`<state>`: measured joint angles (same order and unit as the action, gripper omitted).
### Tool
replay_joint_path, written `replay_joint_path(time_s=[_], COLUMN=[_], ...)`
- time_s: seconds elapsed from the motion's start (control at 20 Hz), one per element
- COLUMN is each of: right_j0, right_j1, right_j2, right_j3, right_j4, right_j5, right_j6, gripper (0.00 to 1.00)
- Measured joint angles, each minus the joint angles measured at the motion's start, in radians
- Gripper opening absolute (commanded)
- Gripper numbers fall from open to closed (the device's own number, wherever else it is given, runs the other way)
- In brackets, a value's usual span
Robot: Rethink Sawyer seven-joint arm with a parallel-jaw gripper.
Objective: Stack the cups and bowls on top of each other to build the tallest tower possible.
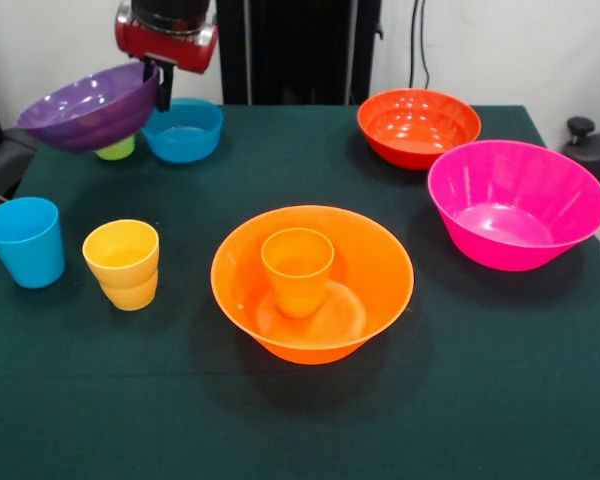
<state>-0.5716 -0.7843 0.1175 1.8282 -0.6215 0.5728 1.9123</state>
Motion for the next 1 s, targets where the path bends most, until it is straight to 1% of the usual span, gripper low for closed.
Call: replay_joint_path(time_s=[0.05,0.2,0.3,0.45,0.5,0.6,0.7,1.0], right_j0=[0.016,0.035,0.067,0.111,0.152,0.172,0.222,0.296], right_j1=[-0.021,-0.032,-0.036,-0.033,-0.029,-0.027,-0.024,-0.011], right_j2=[-0.005,-0.010,-0.020,-0.035,-0.050,-0.057,-0.071,-0.103], right_j3=[0.013,0.021,0.028,0.032,0.033,0.033,0.033,0.008], right_j4=[0.025,0.049,0.087,0.129,0.163,0.179,0.220,0.288], right_j5=[0.000,0.000,0.000,0.000,0.000,0.000,0.000,0.022], right_j6=[0.000,0.000,0.000,0.005,0.015,0.023,0.051,0.102], gripper=[0.00,0.00,0.00,0.00,0.00,0.00,0.00,0.00])
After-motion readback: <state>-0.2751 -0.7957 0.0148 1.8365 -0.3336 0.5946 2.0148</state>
